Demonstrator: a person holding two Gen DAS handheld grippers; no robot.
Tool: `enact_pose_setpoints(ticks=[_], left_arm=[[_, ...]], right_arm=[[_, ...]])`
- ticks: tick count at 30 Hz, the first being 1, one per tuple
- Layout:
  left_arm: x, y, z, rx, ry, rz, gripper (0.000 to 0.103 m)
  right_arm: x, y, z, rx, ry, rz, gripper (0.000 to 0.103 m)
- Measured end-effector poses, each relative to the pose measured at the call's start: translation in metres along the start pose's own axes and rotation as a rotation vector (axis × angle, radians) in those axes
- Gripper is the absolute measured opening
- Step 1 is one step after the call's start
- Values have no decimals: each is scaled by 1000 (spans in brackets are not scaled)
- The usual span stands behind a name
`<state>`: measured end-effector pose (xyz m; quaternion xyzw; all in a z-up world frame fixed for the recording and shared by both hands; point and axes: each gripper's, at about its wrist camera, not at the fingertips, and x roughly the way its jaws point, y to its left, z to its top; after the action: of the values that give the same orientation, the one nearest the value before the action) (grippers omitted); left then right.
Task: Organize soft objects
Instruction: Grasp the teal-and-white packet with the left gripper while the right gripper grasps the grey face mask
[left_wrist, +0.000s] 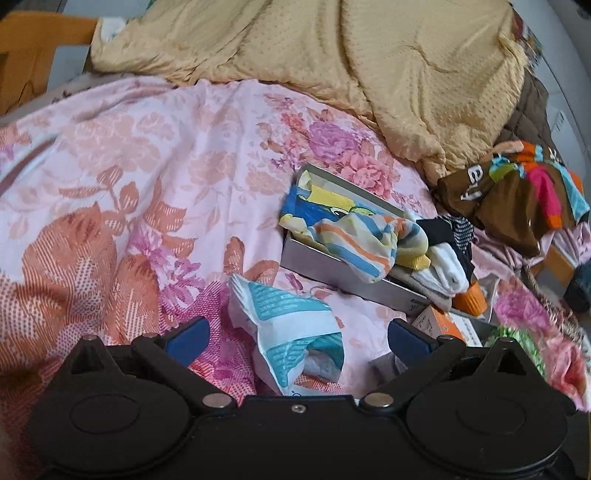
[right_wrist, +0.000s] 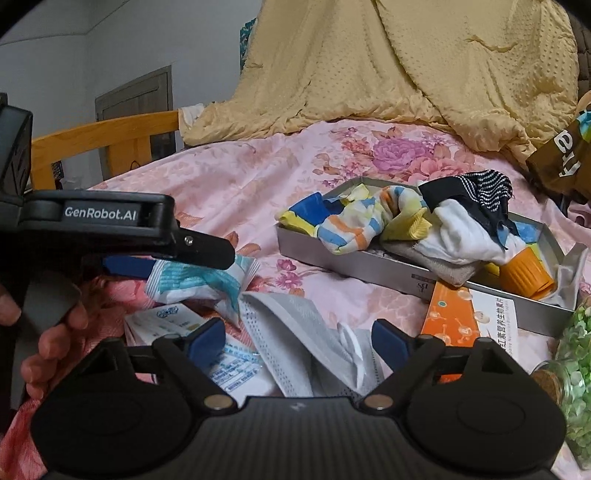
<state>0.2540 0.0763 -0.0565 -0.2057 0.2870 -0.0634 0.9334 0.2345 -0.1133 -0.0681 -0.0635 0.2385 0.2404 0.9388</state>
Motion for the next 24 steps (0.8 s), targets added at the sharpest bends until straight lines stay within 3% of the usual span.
enact_pose_setpoints(ticks=[7,13,15,24], left_arm=[[1,5,2,-43,6,-8,95],[1,7,1,-47,11,-7,86],[1,6,2,-41,26,-11,76],[4,10,-1,-53,51,12,51]], right_arm=[[1,0,0,1,2,-29,69],[1,0,-1,2,6,-24,63],[1,0,-1,1,6,-22,62],[-1,1,-1,5,6,-6,54]])
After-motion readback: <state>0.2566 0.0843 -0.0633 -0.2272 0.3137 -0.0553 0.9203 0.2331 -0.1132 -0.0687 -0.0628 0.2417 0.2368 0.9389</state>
